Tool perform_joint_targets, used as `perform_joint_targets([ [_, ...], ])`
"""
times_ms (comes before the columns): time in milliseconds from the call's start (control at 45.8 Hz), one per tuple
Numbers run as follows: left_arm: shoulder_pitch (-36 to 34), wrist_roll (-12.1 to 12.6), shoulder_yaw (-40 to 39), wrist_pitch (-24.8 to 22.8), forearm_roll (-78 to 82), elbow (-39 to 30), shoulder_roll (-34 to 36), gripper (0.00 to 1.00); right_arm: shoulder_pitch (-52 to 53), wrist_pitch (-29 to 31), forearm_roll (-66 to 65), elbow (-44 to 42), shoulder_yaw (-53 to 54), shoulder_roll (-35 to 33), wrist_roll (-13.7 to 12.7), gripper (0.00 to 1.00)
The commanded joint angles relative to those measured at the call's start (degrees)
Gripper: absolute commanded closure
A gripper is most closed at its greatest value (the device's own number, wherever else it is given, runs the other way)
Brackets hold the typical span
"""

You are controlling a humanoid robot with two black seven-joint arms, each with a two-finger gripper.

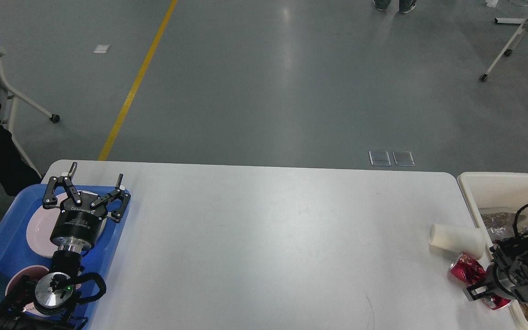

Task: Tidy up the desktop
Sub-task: 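Lower the right gripper and grasp the red crushed can, then lift the red can and place it into the white bin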

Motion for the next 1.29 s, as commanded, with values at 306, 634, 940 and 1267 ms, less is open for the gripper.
perform_joint_targets([
  [306,0.0,0.0,-0.1,0.0,0.0,0.0,0.0,0.04,1.7,1.1,10.3,3.9,0.1,-2.4,0.1,1.00],
  [634,0.0,0.0,0.0,0.0,0.1,0.0,0.0,0.04,23.1,1.5,10.5,28.2,1.0,-9.1,0.4,1.00],
  [940,0.0,0.0,0.0,0.0,0.1,0.0,0.0,0.04,42.6,19.5,34.1,36.8,-0.1,-3.5,-1.2,1.00],
  [1267,0.0,0.0,0.0,0.0,0.1,0.0,0.0,0.04,63.7,31.8,48.4,42.5,-0.8,-1.6,-9.9,1.00],
])
